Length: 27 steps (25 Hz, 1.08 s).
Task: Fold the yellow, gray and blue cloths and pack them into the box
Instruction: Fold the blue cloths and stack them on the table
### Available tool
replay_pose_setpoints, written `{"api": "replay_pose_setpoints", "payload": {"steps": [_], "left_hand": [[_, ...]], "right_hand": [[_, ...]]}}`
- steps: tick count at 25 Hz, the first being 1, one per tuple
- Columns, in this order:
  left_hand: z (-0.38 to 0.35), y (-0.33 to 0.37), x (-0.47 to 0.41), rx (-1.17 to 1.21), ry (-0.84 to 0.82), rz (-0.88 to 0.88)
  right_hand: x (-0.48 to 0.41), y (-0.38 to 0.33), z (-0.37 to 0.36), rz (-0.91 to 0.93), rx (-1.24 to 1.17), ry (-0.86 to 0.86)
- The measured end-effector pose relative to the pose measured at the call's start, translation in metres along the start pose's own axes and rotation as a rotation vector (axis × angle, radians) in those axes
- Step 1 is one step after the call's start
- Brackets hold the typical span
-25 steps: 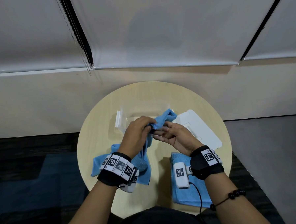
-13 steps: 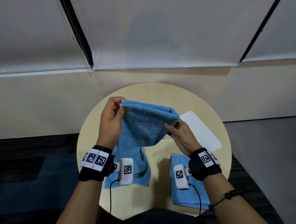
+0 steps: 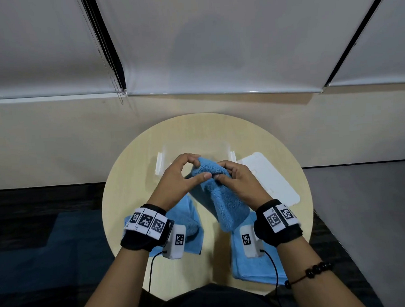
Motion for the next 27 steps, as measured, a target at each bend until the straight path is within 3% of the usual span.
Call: {"api": "replay_pose_setpoints", "payload": {"steps": [5,9,12,17,21,27], "left_hand": [[-0.009,0.009,-0.004,0.162,0.060,-0.019],[0.006,0.007,-0.005,0.266,0.284,-0.008],[0.011,-0.001,-0.004,0.253,0.410,-0.011],[-0.021,-0.004,0.004,0.130,0.523,-0.003],[-0.066,-0.022,0.015,-0.030,0.368,0.072],[-0.149,-0.073,0.042,-0.059,0.100,0.285]], "right_hand": [[0.008,-0.004,-0.002,0.002,0.045,-0.063],[0.015,0.006,0.023,-0.056,0.261,-0.055],[0.023,0.014,0.050,-0.068,0.267,0.141],[0.046,0.025,0.063,-0.088,-0.025,0.530],[0.069,0.030,0.081,-0.136,0.239,0.720],[0.115,0.096,0.116,-0.392,0.409,0.702]]}}
Point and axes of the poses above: each hand's wrist, its own x-axis away from the middle knuckle, its own z-axis out of the back of the hand, y = z × x, the point moved 6 cm from there along -x, towards the middle knuckle, and after that the axes turned 1 degree about y, right-handed, at the moved point
